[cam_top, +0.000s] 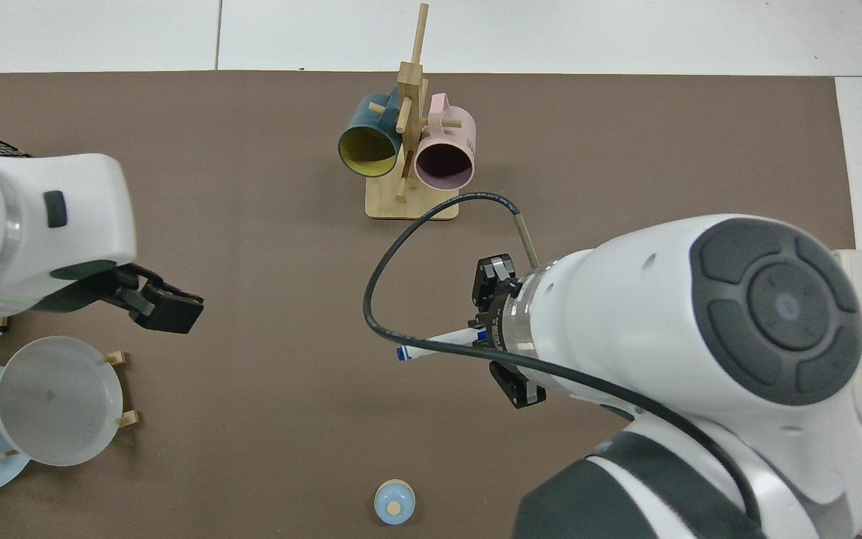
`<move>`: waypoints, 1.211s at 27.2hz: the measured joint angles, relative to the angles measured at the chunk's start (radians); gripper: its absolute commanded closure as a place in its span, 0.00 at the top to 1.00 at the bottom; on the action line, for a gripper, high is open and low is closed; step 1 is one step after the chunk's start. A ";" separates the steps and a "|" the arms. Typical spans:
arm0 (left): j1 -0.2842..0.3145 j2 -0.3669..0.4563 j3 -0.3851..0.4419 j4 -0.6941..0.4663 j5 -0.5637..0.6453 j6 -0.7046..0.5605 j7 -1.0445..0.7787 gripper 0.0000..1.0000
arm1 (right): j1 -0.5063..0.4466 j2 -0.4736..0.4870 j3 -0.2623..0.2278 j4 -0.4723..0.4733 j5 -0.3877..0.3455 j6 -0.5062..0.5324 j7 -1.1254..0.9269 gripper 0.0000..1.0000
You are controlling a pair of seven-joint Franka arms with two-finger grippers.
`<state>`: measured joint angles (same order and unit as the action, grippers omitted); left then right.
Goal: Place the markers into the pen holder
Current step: 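Carry the marker to the middle while the left gripper reaches toward it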
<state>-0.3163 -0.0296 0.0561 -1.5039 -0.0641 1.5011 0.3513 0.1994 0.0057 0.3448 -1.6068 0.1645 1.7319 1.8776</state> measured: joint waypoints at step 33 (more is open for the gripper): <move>-0.201 -0.010 -0.092 -0.232 -0.121 0.392 0.375 0.63 | 0.076 0.102 -0.004 0.001 -0.077 0.103 0.097 0.00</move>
<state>-0.5174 -0.0391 -0.0354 -1.7357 -0.1848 1.8932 0.7266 0.2751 0.1072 0.3410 -1.6056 0.0880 1.8353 1.9746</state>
